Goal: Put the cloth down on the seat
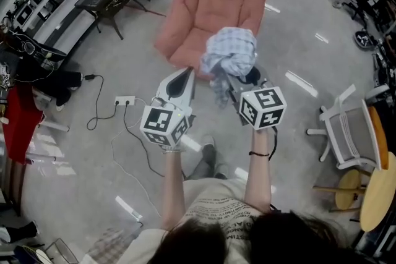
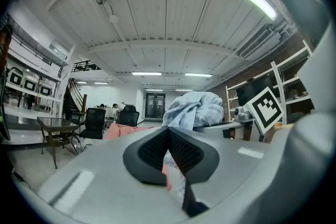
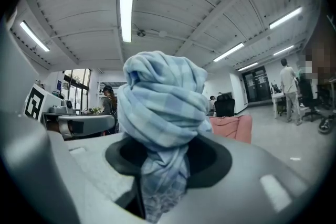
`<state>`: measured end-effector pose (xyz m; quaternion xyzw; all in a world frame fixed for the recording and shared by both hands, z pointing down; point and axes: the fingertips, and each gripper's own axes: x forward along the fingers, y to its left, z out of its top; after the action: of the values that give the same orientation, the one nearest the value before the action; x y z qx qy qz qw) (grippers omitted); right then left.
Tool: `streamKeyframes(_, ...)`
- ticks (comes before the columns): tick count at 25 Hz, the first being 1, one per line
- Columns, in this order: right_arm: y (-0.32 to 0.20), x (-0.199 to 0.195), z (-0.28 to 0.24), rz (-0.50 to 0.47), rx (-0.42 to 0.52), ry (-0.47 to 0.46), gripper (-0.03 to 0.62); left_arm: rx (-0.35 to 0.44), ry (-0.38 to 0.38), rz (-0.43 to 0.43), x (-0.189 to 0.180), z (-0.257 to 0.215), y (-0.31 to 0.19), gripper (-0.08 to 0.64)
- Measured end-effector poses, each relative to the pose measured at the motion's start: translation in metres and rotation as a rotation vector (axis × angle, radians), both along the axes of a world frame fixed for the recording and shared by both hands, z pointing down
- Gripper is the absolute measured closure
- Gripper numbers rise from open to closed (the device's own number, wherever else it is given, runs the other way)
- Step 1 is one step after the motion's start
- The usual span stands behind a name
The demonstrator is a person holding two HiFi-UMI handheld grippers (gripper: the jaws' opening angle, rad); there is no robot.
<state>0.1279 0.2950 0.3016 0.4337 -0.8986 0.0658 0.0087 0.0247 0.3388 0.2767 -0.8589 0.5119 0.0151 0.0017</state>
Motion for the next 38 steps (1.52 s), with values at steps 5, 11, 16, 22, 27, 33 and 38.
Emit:
streamKeyframes(5, -0.035, -0.011, 0.011, 0.008, -0.028, 0.006, 0.393, -0.021, 0.003, 0.012, -0.012, 0.009, -0.039, 0.563)
streamKeyframes(11, -0.088, -0.028, 0.024, 0.010, -0.054, 0.021, 0.393, -0.041, 0.013, 0.017, -0.027, 0.019, -0.096, 0.563)
streamKeyframes(16, -0.123, -0.042, 0.032, 0.001, -0.077, 0.023, 0.393, -0.047, 0.017, 0.019, -0.038, 0.022, -0.136, 0.563)
streamKeyframes(22, -0.156, -0.056, 0.031, -0.001, -0.085, 0.020, 0.393, -0.052, 0.009, 0.023, -0.050, 0.023, -0.169, 0.563)
streamKeyframes(27, -0.172, -0.065, 0.026, 0.006, -0.074, 0.010, 0.393, -0.035, -0.003, 0.027, -0.059, 0.017, -0.184, 0.563)
streamKeyframes(33, -0.193, -0.066, 0.019, 0.001, -0.072, 0.011, 0.393, -0.020, -0.005, 0.001, -0.069, 0.007, -0.203, 0.563)
streamKeyframes(38, -0.223, -0.073, 0.018, -0.016, -0.077, 0.018, 0.393, -0.031, -0.006, -0.016, -0.075, 0.009, -0.229, 0.563)
